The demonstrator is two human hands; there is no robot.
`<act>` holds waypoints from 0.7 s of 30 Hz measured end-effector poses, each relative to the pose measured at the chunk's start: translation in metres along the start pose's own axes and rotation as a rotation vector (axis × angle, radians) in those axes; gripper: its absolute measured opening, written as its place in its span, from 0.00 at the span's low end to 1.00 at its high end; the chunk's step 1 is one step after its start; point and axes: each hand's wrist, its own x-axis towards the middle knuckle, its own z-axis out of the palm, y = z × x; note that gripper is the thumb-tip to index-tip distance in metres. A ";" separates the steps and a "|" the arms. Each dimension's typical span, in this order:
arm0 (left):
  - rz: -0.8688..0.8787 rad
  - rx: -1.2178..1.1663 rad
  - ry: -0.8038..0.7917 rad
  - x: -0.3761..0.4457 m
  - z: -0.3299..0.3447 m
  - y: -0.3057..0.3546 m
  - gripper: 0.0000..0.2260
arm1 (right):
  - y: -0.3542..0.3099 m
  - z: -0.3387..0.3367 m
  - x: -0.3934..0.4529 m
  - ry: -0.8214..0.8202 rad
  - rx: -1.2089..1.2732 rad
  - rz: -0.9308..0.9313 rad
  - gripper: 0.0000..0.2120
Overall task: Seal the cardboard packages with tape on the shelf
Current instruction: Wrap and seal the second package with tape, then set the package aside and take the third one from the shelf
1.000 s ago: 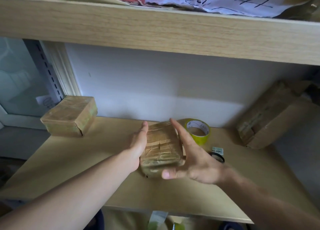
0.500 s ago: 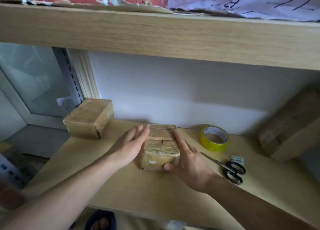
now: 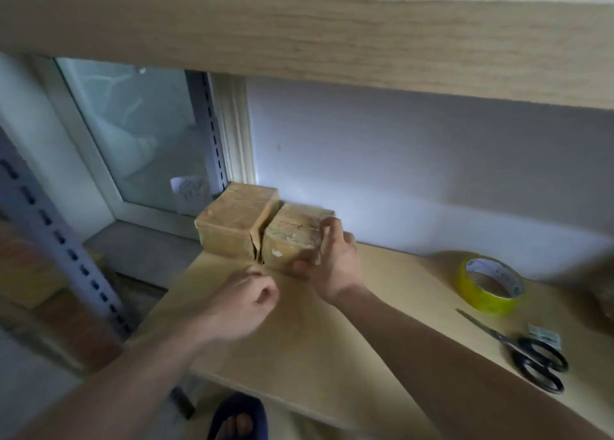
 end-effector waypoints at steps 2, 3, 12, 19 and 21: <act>0.043 0.012 0.013 0.003 0.003 -0.003 0.08 | -0.007 0.005 0.010 0.001 -0.010 0.006 0.39; 0.056 0.020 0.008 0.006 0.006 -0.004 0.07 | -0.007 0.005 0.014 -0.014 -0.014 0.011 0.40; 0.295 0.064 -0.189 0.017 0.028 0.058 0.08 | 0.048 -0.084 -0.052 -0.273 -0.226 -0.020 0.28; 0.415 -0.251 -0.099 0.024 0.048 0.153 0.07 | 0.095 -0.196 -0.120 0.374 -0.006 0.068 0.24; 0.458 -0.339 -0.006 0.027 0.056 0.180 0.06 | 0.110 -0.235 -0.133 0.795 0.013 0.078 0.27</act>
